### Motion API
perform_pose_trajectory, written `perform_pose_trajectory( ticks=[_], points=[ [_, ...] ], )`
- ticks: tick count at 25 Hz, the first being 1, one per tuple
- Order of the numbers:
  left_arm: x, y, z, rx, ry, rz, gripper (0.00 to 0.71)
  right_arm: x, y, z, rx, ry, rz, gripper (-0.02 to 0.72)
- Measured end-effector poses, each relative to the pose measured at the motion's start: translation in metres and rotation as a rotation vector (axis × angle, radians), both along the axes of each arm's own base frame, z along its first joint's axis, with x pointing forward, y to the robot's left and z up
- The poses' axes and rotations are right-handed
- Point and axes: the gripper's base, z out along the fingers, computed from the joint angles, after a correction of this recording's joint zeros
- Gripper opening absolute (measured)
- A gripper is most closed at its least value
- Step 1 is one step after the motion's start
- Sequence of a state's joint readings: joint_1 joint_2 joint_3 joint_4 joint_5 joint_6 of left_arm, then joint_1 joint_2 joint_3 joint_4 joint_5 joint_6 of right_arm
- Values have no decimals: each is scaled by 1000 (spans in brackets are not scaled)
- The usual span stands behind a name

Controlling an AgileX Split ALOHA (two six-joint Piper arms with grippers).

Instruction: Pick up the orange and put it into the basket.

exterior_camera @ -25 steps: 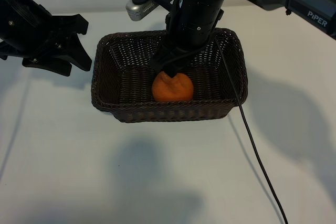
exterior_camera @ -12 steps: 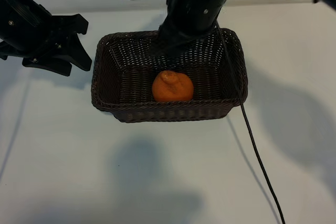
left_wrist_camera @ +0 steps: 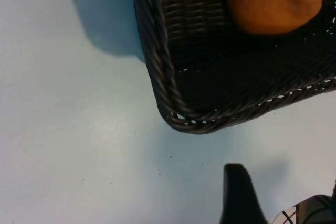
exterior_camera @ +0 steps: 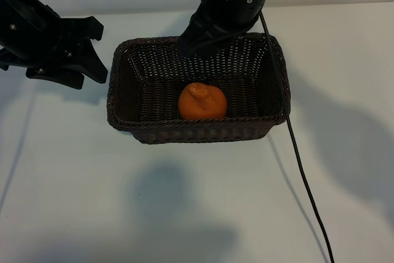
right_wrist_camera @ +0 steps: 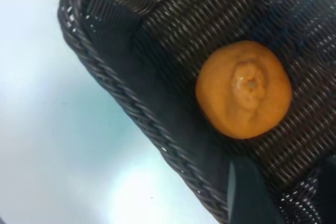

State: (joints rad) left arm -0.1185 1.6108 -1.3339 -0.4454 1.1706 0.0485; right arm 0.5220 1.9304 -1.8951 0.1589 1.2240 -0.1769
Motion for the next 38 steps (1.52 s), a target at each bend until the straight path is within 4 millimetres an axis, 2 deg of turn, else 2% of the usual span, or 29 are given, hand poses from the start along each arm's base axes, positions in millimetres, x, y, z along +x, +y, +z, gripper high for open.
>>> perform_pose_trajectory(
  ticks=[5, 13, 18, 22, 25, 38],
  points=[
    [0, 0, 0, 0, 0, 0, 456, -5, -5, 2, -16, -5, -9, 332],
    [0, 0, 0, 0, -1, 0, 456, -39, -44, 15, -166, -66, -58, 332],
    [0, 0, 0, 0, -1, 0, 456, -46, -85, 20, -191, -66, -187, 332],
    [0, 0, 0, 0, -1, 0, 456, -47, -126, 11, -206, -17, -330, 331],
    [0, 0, 0, 0, -2, -2, 456, -50, -147, 3, -210, 28, -407, 331],
    [0, 0, 0, 0, -1, -1, 456, -52, -151, -1, -180, 59, -436, 330]
  ],
)
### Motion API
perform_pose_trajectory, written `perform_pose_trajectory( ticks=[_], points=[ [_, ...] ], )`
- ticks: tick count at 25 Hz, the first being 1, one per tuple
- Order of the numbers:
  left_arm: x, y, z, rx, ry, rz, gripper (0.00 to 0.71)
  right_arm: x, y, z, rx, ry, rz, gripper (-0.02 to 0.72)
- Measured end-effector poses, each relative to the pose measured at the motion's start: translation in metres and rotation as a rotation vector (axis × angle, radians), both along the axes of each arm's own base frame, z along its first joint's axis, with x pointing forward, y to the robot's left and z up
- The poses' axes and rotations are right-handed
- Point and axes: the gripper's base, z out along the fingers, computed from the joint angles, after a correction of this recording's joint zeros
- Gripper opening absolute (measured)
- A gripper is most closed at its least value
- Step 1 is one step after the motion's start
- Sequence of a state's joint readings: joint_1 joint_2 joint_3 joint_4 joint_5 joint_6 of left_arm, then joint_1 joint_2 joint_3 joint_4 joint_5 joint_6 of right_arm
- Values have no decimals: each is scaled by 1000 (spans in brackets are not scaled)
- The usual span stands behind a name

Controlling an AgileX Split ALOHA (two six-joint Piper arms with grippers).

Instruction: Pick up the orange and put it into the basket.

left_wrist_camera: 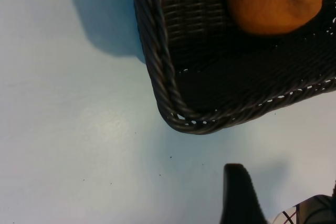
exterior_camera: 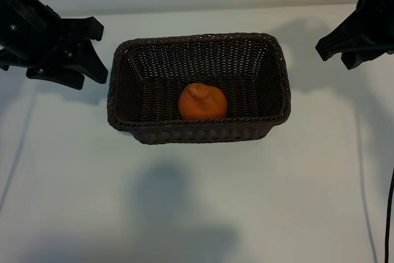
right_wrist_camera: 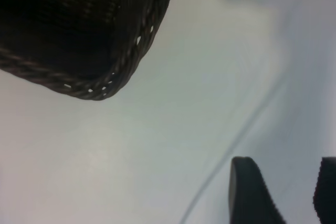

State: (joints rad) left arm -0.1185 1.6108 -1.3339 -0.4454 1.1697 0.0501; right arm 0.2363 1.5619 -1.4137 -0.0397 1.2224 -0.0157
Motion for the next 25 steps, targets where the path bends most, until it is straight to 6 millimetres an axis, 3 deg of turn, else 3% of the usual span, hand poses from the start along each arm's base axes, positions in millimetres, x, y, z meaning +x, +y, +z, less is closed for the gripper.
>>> perform_pose_trajectory(
  ticks=[5, 13, 25],
  points=[
    [0, 0, 0, 0, 0, 0, 456, -1, 0, 2, 12, -6, -41, 330],
    [0, 0, 0, 0, 0, 0, 456, -15, -4, 22, 29, -70, -50, 330],
    [0, 0, 0, 1, 1, 2, 456, -16, -5, 24, 26, -77, -49, 329]
  ],
)
